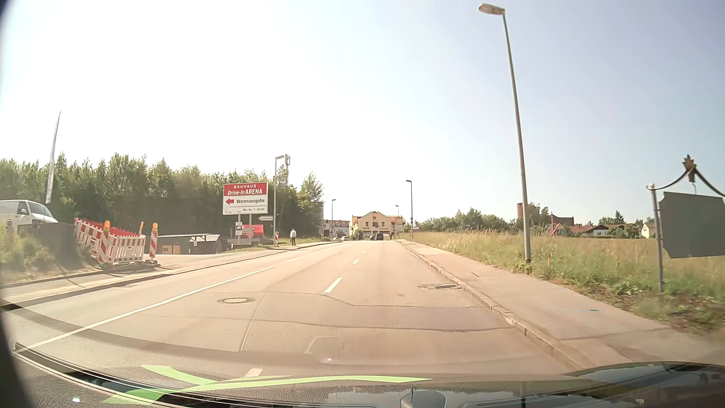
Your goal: Follow the waypoints while adhering to traffic rules and regulations
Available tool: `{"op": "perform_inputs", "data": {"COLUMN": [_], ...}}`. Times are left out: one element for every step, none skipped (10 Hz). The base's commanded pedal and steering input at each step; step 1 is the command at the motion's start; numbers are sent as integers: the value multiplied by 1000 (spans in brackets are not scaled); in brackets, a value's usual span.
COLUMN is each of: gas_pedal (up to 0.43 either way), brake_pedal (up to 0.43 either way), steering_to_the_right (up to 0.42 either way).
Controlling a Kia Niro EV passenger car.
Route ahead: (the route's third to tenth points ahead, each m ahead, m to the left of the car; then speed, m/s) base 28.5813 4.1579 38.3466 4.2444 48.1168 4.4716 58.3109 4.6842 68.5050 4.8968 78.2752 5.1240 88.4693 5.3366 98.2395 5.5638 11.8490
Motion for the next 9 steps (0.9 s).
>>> {"op": "perform_inputs", "data": {"gas_pedal": [331, 331, 331, 331, 331, 331, 331, 331, 331], "brake_pedal": [0, 0, 0, 0, 0, 0, 0, 0, 0], "steering_to_the_right": [-6, -6, -7, -6, -6, -6, -7, -6, -6]}}
